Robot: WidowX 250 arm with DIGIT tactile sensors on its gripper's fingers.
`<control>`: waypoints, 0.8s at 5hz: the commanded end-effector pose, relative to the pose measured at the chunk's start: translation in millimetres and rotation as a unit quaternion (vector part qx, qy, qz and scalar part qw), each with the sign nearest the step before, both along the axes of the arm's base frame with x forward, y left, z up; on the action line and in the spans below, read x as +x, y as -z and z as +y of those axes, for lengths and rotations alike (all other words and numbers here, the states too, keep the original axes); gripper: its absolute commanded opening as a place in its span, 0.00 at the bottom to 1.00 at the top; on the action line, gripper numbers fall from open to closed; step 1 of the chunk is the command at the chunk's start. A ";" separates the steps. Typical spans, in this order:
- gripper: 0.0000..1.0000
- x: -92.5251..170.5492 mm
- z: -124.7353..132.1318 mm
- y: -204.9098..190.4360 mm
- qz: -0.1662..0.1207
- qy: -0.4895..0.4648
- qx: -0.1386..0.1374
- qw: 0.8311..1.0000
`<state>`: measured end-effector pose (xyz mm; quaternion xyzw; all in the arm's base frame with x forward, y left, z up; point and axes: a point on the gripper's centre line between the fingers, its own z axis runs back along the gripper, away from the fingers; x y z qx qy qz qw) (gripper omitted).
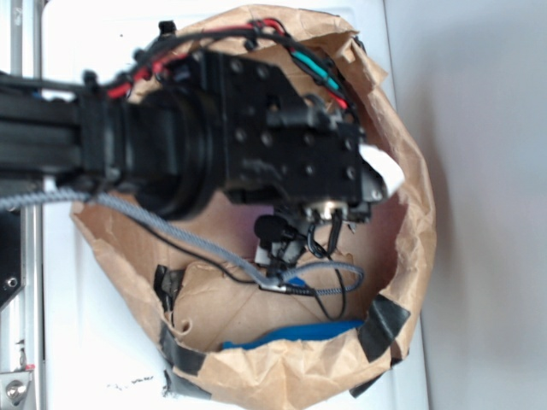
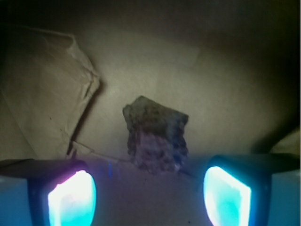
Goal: Grab the rock.
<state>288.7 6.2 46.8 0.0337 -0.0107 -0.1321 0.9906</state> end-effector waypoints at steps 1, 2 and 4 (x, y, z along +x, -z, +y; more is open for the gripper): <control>1.00 17.0 6.2 -5.5 -0.015 -0.006 0.005 1.000; 1.00 22.3 5.2 6.1 -0.003 -0.005 0.010 1.000; 0.00 25.9 0.4 17.2 -0.017 -0.014 0.034 0.999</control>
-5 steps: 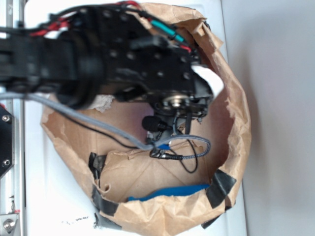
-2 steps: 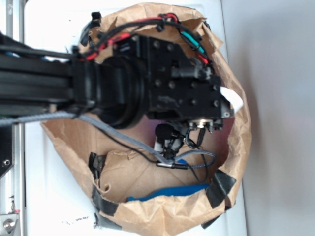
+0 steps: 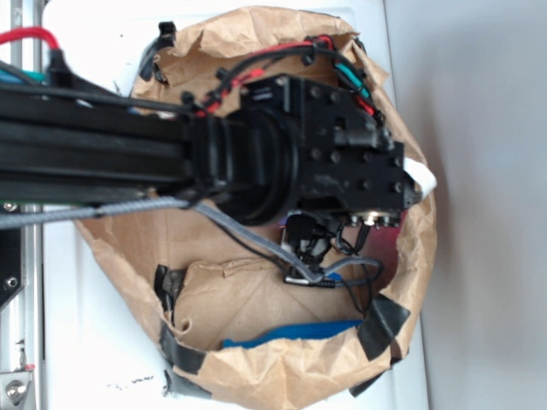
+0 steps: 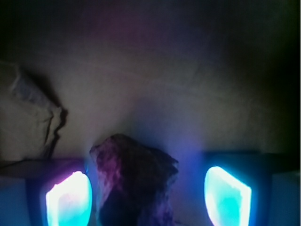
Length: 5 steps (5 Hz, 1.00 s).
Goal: Grab the rock.
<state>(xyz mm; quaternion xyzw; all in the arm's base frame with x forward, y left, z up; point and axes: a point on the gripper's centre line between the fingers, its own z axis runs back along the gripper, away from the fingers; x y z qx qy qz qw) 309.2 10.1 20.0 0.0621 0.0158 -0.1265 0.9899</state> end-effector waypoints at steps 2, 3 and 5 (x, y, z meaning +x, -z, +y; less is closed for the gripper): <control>0.00 1.0 -1.4 -30.5 -0.083 0.003 -0.011 0.996; 0.00 -2.1 0.0 -41.8 -0.099 0.001 -0.015 0.995; 0.00 -30.8 14.7 -105.9 -0.115 -0.023 -0.082 0.990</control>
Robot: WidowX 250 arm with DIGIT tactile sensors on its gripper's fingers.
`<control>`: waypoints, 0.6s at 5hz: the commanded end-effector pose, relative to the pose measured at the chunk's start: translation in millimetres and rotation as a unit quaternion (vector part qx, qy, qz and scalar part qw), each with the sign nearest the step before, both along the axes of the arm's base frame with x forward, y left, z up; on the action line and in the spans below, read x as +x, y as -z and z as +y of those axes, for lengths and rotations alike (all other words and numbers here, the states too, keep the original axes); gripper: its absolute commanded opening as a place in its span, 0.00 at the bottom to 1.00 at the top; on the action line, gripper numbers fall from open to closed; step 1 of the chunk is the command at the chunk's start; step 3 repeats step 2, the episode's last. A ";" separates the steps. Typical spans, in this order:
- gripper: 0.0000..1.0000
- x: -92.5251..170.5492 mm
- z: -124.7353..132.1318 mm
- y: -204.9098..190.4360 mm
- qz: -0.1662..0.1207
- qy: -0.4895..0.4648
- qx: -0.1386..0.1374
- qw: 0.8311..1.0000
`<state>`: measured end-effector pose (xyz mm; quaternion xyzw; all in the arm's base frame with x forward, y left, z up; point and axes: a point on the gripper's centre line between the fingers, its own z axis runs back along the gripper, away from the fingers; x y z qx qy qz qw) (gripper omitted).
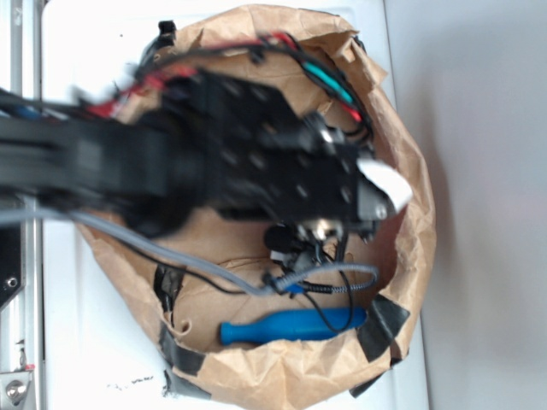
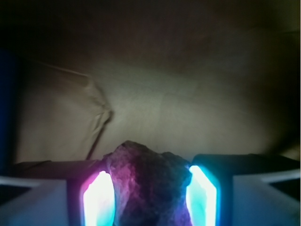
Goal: Grab the rock.
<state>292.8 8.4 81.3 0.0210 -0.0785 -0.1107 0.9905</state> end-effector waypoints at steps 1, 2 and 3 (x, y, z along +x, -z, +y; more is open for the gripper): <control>0.00 -27.7 24.5 -56.1 -0.037 -0.003 -0.051 0.998; 0.00 -31.7 24.7 -57.1 -0.040 -0.005 -0.040 0.998; 0.00 -31.7 24.7 -57.1 -0.040 -0.005 -0.040 0.998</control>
